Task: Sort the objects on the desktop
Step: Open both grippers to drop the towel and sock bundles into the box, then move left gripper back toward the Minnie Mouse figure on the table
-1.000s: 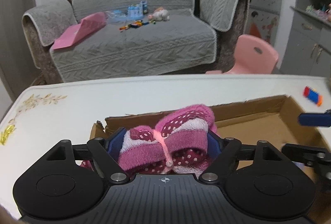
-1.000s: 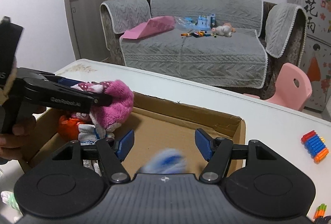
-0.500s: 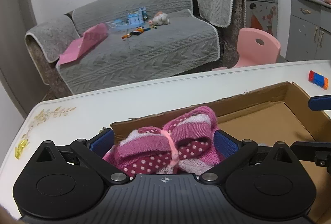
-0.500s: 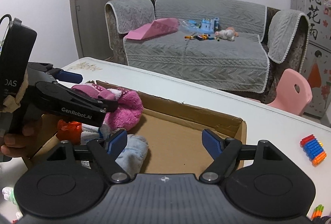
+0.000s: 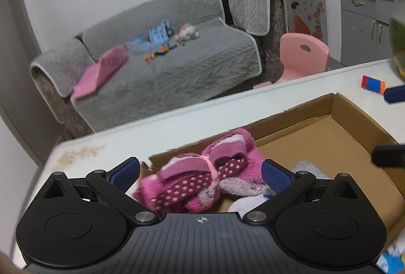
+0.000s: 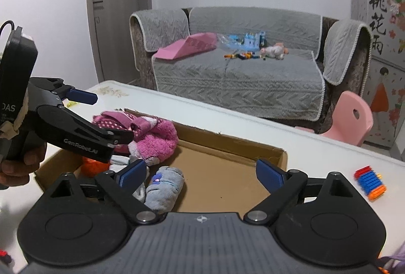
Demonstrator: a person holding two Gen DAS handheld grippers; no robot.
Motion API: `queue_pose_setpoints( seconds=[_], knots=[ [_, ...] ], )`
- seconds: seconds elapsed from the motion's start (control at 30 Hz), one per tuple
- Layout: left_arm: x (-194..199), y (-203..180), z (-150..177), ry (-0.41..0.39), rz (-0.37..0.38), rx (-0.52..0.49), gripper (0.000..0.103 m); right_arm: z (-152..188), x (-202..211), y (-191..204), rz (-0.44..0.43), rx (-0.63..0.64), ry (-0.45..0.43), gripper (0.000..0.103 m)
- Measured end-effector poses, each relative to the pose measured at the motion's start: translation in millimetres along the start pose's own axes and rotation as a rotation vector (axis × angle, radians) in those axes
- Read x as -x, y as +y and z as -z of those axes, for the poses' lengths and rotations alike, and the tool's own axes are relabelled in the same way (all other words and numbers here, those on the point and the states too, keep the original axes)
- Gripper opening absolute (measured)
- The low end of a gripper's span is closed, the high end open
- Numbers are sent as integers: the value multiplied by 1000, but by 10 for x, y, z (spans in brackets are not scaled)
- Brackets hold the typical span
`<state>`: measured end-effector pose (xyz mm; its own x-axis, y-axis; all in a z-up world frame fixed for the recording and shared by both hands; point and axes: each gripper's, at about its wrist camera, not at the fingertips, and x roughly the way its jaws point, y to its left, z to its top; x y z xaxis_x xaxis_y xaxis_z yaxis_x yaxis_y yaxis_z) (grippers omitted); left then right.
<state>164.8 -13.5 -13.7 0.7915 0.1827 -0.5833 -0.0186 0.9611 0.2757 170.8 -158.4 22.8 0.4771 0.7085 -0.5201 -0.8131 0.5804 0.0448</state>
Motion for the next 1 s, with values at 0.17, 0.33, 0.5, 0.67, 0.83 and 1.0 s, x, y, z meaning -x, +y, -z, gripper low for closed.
queue_pose_setpoints(
  seconds=[0.17, 0.33, 0.5, 0.67, 0.83, 1.0],
  knots=[
    [403, 32, 83, -65, -17, -39, 103, 11, 247, 43, -24, 19, -32, 99],
    [859, 139, 287, -113, -13, -76, 103, 84, 503, 89, -46, 45, -55, 101],
    [1385, 277, 736, -133, 44, -51, 103, 261, 855, 188, -82, 43, -95, 102],
    [1933, 309, 1364, -113, 107, 2, 103, 624, 1287, 432, -159, 72, -132, 102],
    [2036, 150, 1835, 1, 150, 30, 103, 1089, 1503, 810, -290, 103, -103, 102],
    [1934, 15, 1946, 79, 203, 84, 103, 1398, 1374, 1110, -362, 67, -30, 102]
  ],
)
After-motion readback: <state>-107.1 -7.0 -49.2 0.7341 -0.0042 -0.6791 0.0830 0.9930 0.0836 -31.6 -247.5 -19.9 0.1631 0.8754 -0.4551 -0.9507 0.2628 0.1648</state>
